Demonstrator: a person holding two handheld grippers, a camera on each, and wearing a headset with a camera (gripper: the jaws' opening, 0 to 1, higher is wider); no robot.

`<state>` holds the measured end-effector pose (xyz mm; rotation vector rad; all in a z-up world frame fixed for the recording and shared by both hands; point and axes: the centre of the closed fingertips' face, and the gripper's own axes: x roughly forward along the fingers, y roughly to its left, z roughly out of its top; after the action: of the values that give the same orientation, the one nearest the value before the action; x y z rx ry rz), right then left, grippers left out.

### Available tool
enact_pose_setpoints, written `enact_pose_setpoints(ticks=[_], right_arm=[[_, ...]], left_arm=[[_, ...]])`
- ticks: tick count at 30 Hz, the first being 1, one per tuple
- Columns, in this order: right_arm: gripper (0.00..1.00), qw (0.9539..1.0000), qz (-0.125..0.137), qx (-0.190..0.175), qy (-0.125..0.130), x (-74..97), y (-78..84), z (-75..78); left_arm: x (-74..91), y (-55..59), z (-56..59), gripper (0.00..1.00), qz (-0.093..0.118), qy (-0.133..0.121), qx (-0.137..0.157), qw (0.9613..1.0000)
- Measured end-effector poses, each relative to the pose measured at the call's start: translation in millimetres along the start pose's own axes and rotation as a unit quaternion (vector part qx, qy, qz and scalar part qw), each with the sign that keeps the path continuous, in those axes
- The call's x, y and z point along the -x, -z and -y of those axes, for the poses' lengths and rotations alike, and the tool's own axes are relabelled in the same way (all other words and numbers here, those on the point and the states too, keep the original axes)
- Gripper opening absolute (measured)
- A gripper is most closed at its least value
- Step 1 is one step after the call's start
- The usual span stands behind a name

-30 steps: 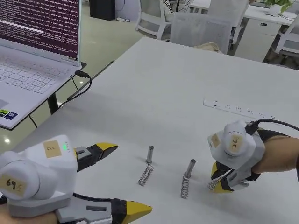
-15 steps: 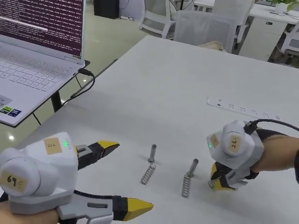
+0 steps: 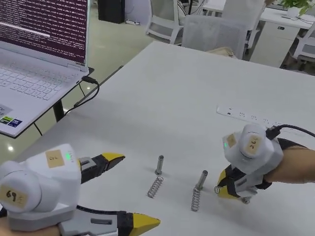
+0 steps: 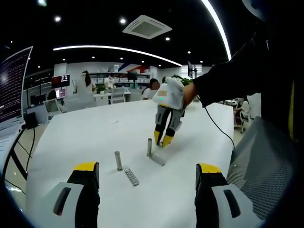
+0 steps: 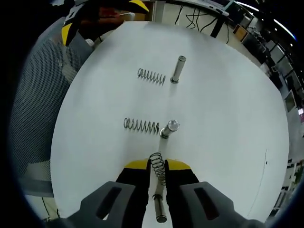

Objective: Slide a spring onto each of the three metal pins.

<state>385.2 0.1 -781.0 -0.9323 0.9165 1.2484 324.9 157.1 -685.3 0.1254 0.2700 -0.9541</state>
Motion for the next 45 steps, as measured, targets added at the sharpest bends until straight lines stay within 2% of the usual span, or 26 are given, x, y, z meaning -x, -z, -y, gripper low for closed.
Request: enact_pose_setpoints(ticks=[1, 7, 12, 19, 25, 32, 34, 42, 45], right_arm=[[0.1, 0.9999, 0.01, -0.007, 0.004, 1.5, -2.1, 0.3], [0.09, 0.9989, 0.025, -0.037, 0.008, 5.6, 0.5, -2.5], [0.09, 0.9962, 0.05, -0.07, 0.014, 11.3, -1.1, -3.8], [0.09, 0.9924, 0.075, -0.094, 0.029, 20.1, -3.5, -4.5], [0.09, 0.9902, 0.089, -0.101, 0.04, 26.4, -7.8, -4.6], [0.09, 0.9851, 0.111, -0.122, 0.049, 36.3, -14.2, -7.9], [0.09, 0.9818, 0.125, -0.134, 0.05, 39.8, -17.8, -9.4], [0.09, 0.9765, 0.141, -0.152, 0.059, 45.4, -20.9, -12.2], [0.09, 0.9722, 0.155, -0.165, 0.062, 50.4, -23.7, -11.9]], left_arm=[[0.0, -0.4, 0.5, 0.8, 0.0, 0.001, 0.0, 1.0], [0.1, -2.7, 2.5, 0.81, 0.001, 0.003, -0.004, 1.0], [0.5, -4.1, 2.7, 0.81, 0.002, 0.003, -0.006, 1.0], [0.5, -7.2, 3.9, 0.81, 0.005, 0.004, -0.009, 0.9999], [0.8, -10.5, 5.1, 0.81, 0.006, 0.005, -0.013, 0.9999], [1.9, -14.8, 6.2, 0.81, 0.01, 0.005, -0.018, 0.9998], [2.2, -16.0, 6.2, 0.81, 0.013, 0.005, -0.017, 0.9998], [3.2, -18.2, 6.6, 0.8, 0.016, 0.004, -0.019, 0.9997], [3.4, -18.9, 6.6, 0.8, 0.017, 0.004, -0.02, 0.9997]])
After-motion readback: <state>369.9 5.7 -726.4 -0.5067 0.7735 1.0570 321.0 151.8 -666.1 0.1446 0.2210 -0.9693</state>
